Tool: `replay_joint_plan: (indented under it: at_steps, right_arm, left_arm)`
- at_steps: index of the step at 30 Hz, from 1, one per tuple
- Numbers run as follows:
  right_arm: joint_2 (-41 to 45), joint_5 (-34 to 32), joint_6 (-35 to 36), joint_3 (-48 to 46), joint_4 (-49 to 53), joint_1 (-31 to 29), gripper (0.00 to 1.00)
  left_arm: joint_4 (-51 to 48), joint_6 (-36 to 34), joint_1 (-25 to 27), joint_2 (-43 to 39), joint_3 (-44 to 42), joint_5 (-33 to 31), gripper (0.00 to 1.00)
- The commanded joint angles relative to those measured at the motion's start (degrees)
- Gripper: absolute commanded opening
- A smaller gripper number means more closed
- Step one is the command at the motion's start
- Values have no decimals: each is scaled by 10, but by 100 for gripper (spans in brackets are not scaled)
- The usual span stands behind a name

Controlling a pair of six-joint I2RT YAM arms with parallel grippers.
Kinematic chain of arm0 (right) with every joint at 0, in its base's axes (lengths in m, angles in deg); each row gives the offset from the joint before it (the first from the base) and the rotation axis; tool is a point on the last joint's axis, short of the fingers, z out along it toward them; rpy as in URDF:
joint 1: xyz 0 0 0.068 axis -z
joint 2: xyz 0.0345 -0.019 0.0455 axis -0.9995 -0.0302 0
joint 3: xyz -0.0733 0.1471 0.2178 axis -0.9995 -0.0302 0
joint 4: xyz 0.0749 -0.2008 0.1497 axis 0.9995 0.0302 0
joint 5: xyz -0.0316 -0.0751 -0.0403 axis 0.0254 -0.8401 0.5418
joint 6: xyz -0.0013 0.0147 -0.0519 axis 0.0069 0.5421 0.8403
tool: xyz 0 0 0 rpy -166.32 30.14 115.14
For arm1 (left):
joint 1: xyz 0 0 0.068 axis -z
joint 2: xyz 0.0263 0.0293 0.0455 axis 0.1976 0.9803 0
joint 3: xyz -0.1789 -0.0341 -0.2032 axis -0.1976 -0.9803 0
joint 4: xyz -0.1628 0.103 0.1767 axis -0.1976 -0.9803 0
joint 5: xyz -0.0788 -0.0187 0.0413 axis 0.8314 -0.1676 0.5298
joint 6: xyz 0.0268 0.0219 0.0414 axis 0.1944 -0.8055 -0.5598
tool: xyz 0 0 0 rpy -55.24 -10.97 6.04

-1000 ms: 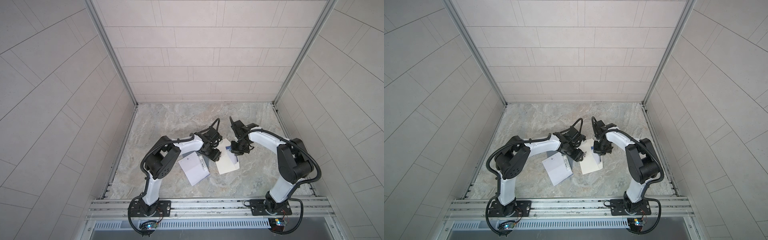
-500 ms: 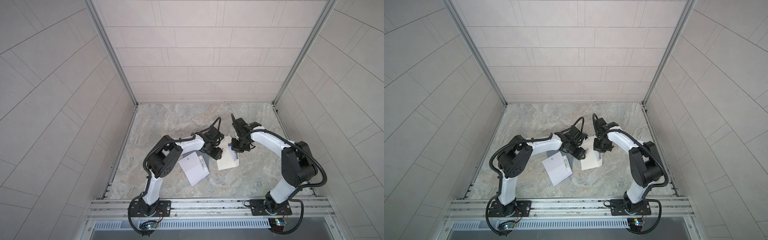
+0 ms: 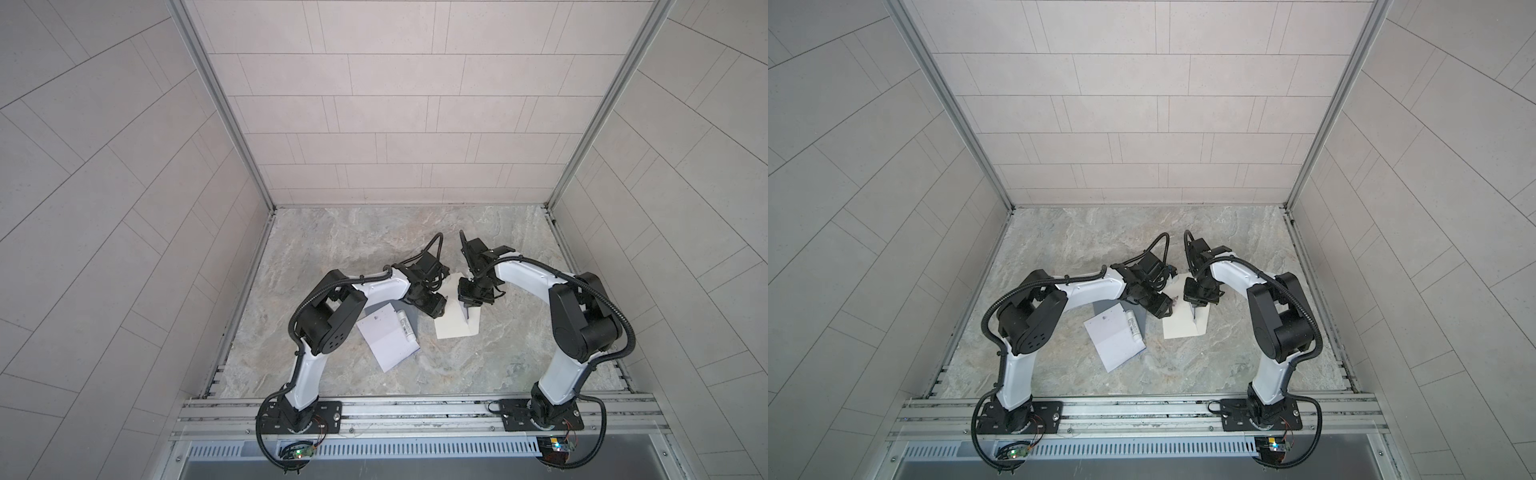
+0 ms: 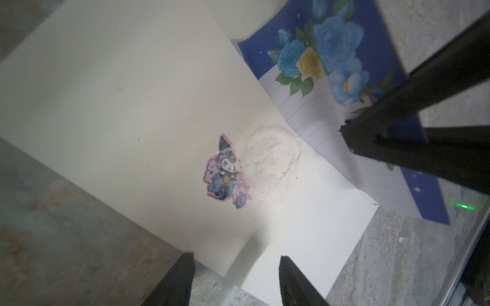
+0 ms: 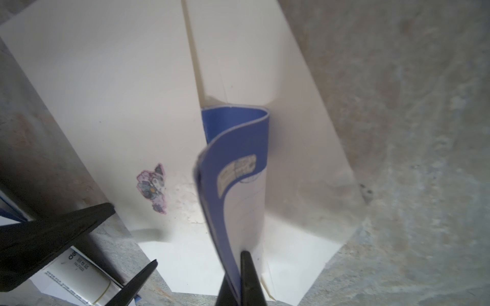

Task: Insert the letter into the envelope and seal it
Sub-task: 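Push the letter deeper into the cream envelope with the right gripper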

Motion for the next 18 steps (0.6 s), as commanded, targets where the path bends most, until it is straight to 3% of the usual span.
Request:
replay_joint_plan:
  at_steps: [1, 18]
  right_arm:
    - [1, 12, 11, -10, -16, 3, 0]
    - [76, 14, -5, -72, -45, 84, 0]
  left_arm:
    - [-45, -4, 3, 62, -24, -28, 58]
    - [-56, -11, 3, 69, -27, -56, 54]
